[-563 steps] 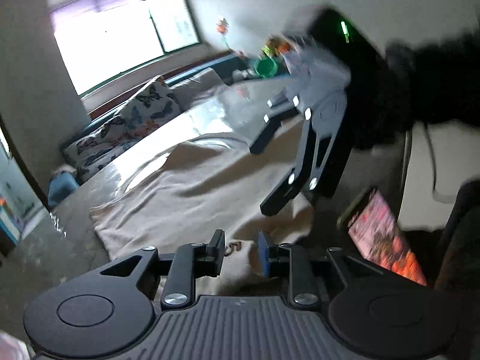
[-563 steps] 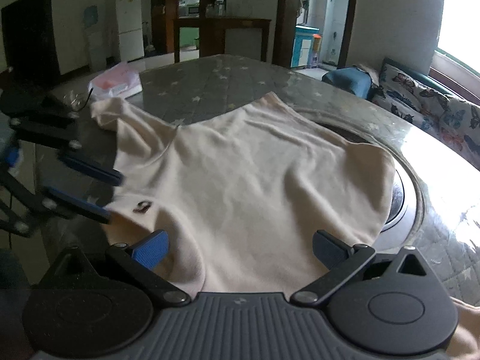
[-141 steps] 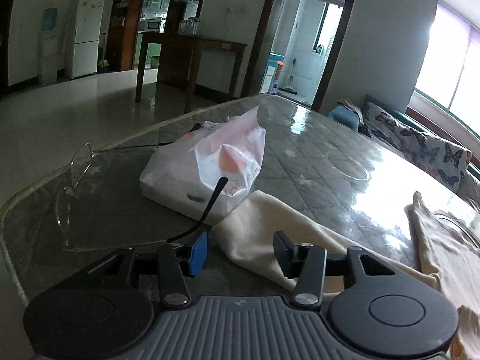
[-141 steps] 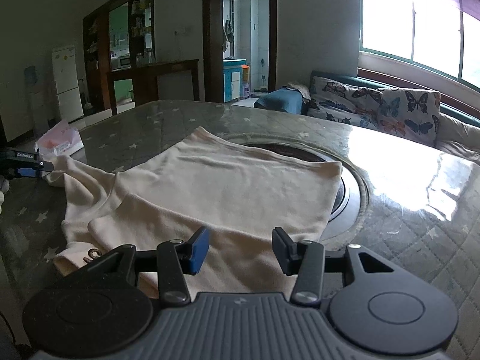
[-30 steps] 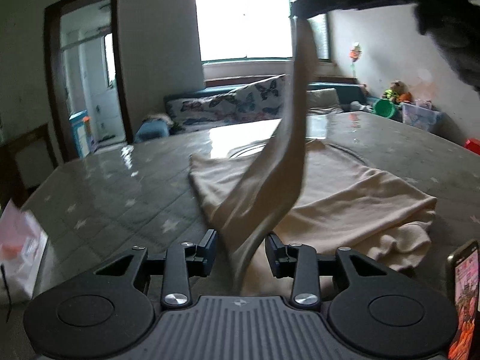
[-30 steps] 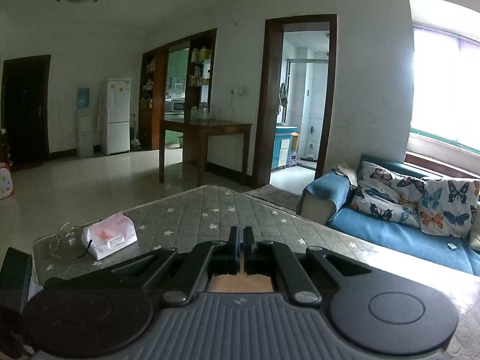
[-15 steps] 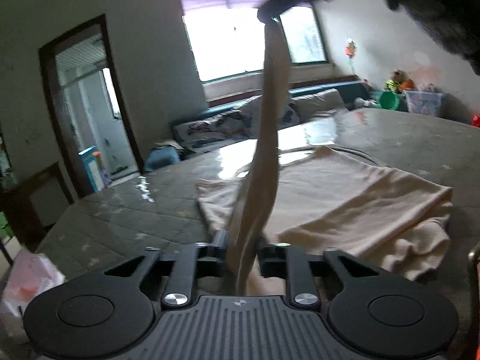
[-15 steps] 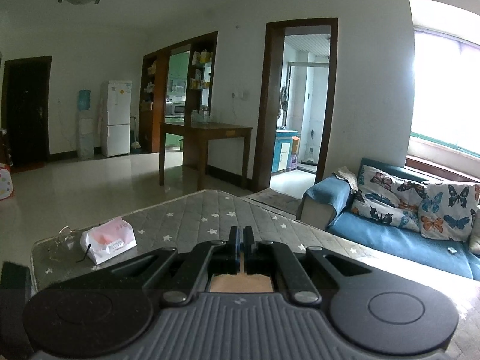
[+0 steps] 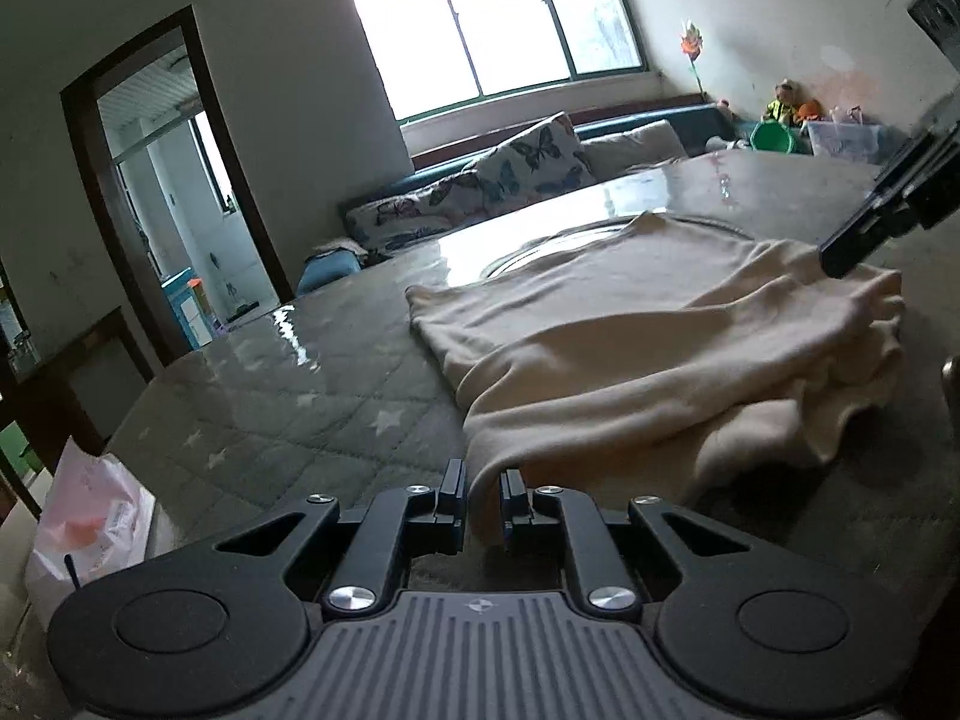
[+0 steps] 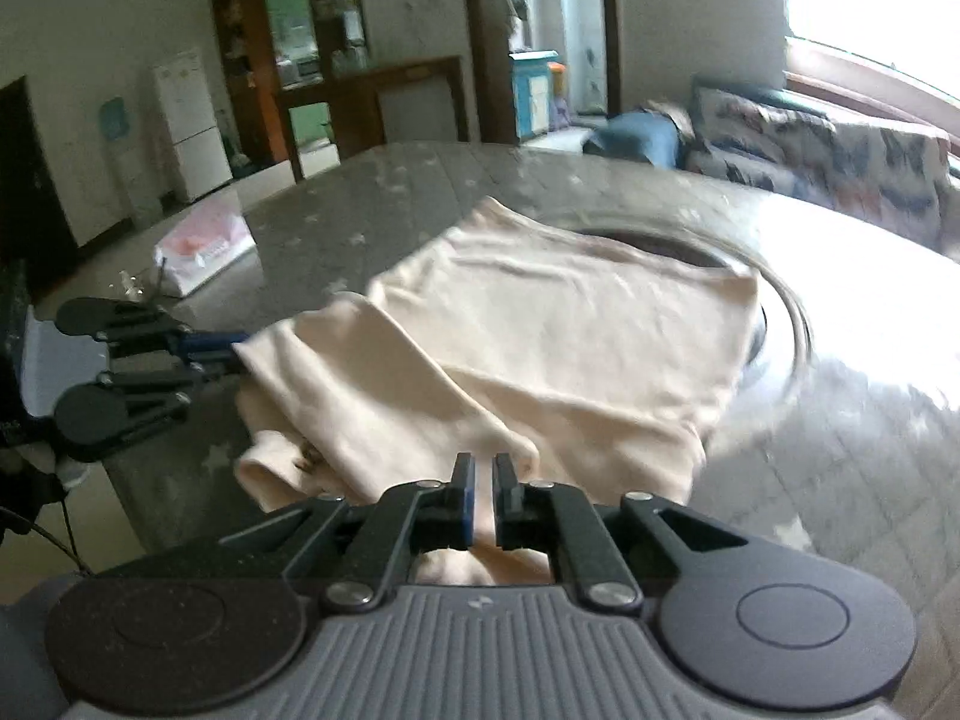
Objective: Fold clothes
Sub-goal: 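Fold the lifted side over the shirt body with the left gripper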
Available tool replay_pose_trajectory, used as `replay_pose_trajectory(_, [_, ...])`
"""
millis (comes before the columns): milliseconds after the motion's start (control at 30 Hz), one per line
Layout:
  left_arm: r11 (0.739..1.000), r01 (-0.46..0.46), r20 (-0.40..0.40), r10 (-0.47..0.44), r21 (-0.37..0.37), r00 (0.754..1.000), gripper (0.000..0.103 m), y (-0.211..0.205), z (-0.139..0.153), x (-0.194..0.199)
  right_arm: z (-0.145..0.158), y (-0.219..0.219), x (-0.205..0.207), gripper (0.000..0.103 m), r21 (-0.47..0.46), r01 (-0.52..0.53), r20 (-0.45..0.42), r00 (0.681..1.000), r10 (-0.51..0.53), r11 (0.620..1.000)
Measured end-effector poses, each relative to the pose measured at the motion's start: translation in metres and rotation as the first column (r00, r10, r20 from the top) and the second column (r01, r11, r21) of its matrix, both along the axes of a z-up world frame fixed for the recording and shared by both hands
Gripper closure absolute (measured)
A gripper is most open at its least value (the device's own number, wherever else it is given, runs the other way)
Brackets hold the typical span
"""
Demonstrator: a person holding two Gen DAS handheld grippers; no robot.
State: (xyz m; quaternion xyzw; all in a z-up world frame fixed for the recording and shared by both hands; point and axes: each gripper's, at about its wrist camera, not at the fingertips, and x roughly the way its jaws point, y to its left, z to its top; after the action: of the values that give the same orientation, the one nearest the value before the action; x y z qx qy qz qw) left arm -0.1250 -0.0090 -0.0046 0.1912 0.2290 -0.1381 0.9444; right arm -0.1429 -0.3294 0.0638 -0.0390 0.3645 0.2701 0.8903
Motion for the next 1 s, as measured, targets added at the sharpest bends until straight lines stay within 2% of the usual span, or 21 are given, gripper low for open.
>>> replay_pose_trajectory(167, [1.000, 0.003, -0.017, -0.003, 0.002, 1.000, 0.087, 0.005, 0.003, -0.004, -0.010, -0.012, 0.022, 0.078, 0.106, 0.075, -0.064, 0.996, -0.068, 0.992])
replay_pose_trajectory(300, [0.999, 0.034, -0.019, -0.034, 0.000, 0.999, 0.085, 0.006, 0.007, -0.007, -0.027, -0.011, 0.037, 0.077, 0.116, 0.094, -0.104, 0.991, -0.082, 0.989])
replay_pose_trajectory(400, [0.999, 0.041, -0.014, -0.041, 0.028, 0.999, 0.072, 0.003, 0.003, -0.003, -0.033, -0.008, 0.039, 0.077, 0.115, 0.088, -0.112, 0.991, -0.076, 0.989])
replay_pose_trajectory(467, [0.998, 0.046, -0.012, -0.046, 0.046, 0.999, 0.072, 0.002, 0.001, -0.001, -0.033, -0.006, 0.038, 0.077, 0.111, 0.084, -0.106, 0.992, -0.072, 0.990])
replay_pose_trajectory(600, [1.000, 0.008, -0.021, -0.008, 0.018, 1.000, 0.072, 0.005, -0.003, 0.002, -0.033, -0.001, 0.037, 0.080, 0.096, 0.068, -0.095, 0.994, -0.059, 0.993])
replay_pose_trajectory(633, [1.000, -0.001, -0.022, 0.001, 0.009, 1.000, 0.074, 0.006, -0.004, 0.002, -0.031, 0.001, 0.035, 0.088, 0.082, 0.059, -0.087, 0.995, -0.052, 0.995])
replay_pose_trajectory(700, [1.000, -0.009, -0.022, 0.009, -0.005, 1.000, 0.083, 0.008, -0.005, 0.002, -0.028, 0.006, 0.033, 0.093, 0.050, 0.052, -0.057, 0.997, -0.049, 0.997])
replay_pose_trajectory(733, [1.000, -0.013, -0.020, 0.013, -0.009, 1.000, 0.098, 0.009, -0.005, 0.001, -0.023, 0.008, 0.031, 0.094, 0.035, 0.050, -0.027, 0.998, -0.049, 0.998])
replay_pose_trajectory(867, [0.999, -0.038, 0.018, 0.039, -0.031, 0.999, 0.099, 0.011, 0.002, -0.004, -0.004, 0.010, 0.030, 0.094, 0.023, 0.057, 0.073, 0.996, -0.059, 0.998])
replay_pose_trajectory(933, [1.000, -0.013, 0.006, 0.013, -0.025, 1.000, 0.099, 0.011, 0.002, -0.007, -0.006, 0.012, 0.034, 0.094, 0.002, 0.058, 0.070, 0.996, -0.058, 0.998])
replay_pose_trajectory(1000, [1.000, 0.027, -0.023, -0.027, 0.005, 0.999, 0.096, 0.009, -0.002, -0.010, -0.011, 0.014, 0.037, 0.089, -0.025, 0.057, 0.058, 0.997, -0.056, 0.998])
